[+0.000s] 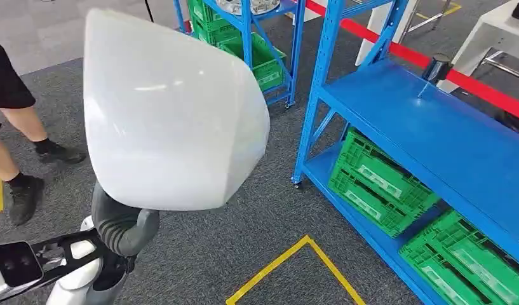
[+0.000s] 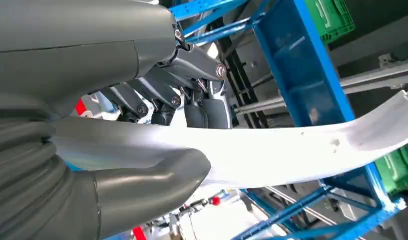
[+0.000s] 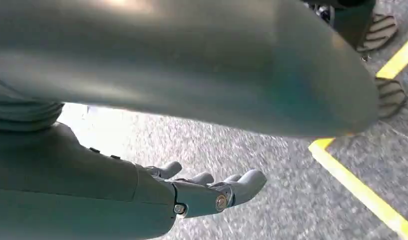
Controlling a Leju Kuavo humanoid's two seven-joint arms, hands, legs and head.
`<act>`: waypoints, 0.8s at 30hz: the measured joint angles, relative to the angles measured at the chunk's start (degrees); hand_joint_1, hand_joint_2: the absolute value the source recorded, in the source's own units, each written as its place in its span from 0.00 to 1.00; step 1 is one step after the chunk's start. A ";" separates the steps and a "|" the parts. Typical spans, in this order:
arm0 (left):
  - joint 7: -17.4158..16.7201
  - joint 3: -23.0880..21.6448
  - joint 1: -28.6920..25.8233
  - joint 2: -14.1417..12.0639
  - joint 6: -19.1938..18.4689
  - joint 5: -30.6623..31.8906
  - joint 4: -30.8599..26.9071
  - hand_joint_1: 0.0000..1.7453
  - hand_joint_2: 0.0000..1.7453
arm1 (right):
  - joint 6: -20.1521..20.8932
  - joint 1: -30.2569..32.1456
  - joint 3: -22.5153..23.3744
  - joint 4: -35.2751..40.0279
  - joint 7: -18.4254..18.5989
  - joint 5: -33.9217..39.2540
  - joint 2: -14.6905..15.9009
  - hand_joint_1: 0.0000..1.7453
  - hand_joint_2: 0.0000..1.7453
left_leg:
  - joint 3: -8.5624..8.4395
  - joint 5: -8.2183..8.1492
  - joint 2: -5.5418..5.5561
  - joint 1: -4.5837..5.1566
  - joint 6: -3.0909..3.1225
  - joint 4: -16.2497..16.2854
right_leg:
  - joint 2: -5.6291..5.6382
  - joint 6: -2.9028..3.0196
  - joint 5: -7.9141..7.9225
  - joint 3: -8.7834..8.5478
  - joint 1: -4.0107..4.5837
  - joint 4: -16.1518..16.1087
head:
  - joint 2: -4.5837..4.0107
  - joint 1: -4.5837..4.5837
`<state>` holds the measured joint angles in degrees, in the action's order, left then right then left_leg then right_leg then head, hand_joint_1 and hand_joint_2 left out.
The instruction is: Take the parts from the cabinet and place them on the table.
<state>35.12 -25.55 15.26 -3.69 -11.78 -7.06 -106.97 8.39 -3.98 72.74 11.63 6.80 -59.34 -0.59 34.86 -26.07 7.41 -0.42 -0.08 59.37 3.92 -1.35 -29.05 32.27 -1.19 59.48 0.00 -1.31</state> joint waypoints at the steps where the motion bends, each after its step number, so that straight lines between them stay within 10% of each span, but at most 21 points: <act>1: 0.09 0.00 0.10 0.04 0.15 -0.18 0.13 1.00 1.00 | 0.00 -0.09 0.00 0.00 -0.20 -0.04 0.20 0.00 0.00 | 0.10 0.19 0.42 -0.13 -0.40 -0.25 | -0.56 0.32 0.06 0.00 0.23 0.04 | 0.00 0.00; 3: 1.31 0.00 -0.15 -0.06 0.74 -0.24 0.46 1.00 1.00 | -0.11 -0.11 -0.06 0.00 -0.52 -0.30 0.33 0.00 0.00 | 0.51 0.57 1.59 -0.26 -1.27 -0.67 | -1.82 1.22 0.51 -0.14 -0.01 -0.38 | 0.00 -0.02; 6: 3.69 0.02 -0.40 -0.44 2.18 0.67 1.09 1.00 1.00 | -0.11 0.38 -0.22 0.02 -1.09 -0.52 0.83 0.00 0.00 | 3.45 -3.78 -5.31 0.14 -1.57 6.08 | -4.10 2.26 0.61 -0.29 0.23 -0.75 | 0.00 -0.70; 9: 4.68 0.02 -1.65 -0.88 3.21 1.05 1.66 1.00 1.00 | -0.11 1.13 -0.22 0.02 -1.47 -0.35 1.73 0.00 0.00 | 8.46 -7.95 -6.70 -0.02 -1.80 17.07 | -6.81 2.50 0.44 -0.27 0.57 -0.67 | 0.00 -0.74; 12: 4.70 -0.04 -1.29 -1.22 3.19 0.70 1.90 1.00 1.00 | -0.11 0.89 -0.22 0.02 -2.03 -0.04 2.67 0.00 0.00 | 3.38 -2.72 -7.85 -0.04 -1.51 7.97 | -9.08 2.30 0.23 -0.46 0.66 -0.62 | 0.00 -0.77; 14: 4.70 -0.09 -0.66 -1.22 3.19 0.52 2.05 1.00 1.00 | -0.11 0.87 -0.22 0.04 -2.08 -0.04 3.17 0.00 0.00 | -0.94 -1.59 -12.66 0.65 -0.86 0.03 | -10.30 1.70 -0.25 -0.79 1.14 -0.42 | 0.00 -0.77; 19: 4.70 -0.11 -0.37 -1.33 3.19 0.37 2.18 1.00 1.00 | -0.15 0.60 -0.22 0.04 -2.08 -0.02 3.54 0.00 0.00 | -1.15 -0.46 -9.04 0.52 0.92 -0.75 | -12.22 -0.08 -0.63 -1.59 0.82 -0.72 | 0.00 -0.55; 21: 4.70 -0.11 0.06 -1.31 3.19 0.31 2.34 1.00 1.00 | 0.85 0.52 -0.22 0.04 -2.10 0.00 3.56 0.00 0.00 | -1.09 -0.20 -7.99 0.26 1.30 -1.04 | -6.60 -0.44 -3.64 0.08 0.46 3.69 | 0.00 -0.39; 24: 4.68 -0.17 0.03 -1.22 3.19 0.31 2.73 1.00 1.00 | 1.95 1.12 -0.22 0.04 -1.99 0.00 3.78 0.00 0.00 | -0.66 -0.03 -5.45 0.32 1.55 -0.90 | -4.25 -0.51 -8.87 6.89 0.55 16.74 | 0.00 -0.04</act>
<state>39.80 -25.73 15.28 -4.92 -8.59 -6.75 -104.24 10.34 -2.86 72.52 11.67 4.81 -59.34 3.19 34.20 -26.10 1.96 -0.11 1.47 58.47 -0.33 -1.86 -37.92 39.17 -0.64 76.23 0.00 -1.35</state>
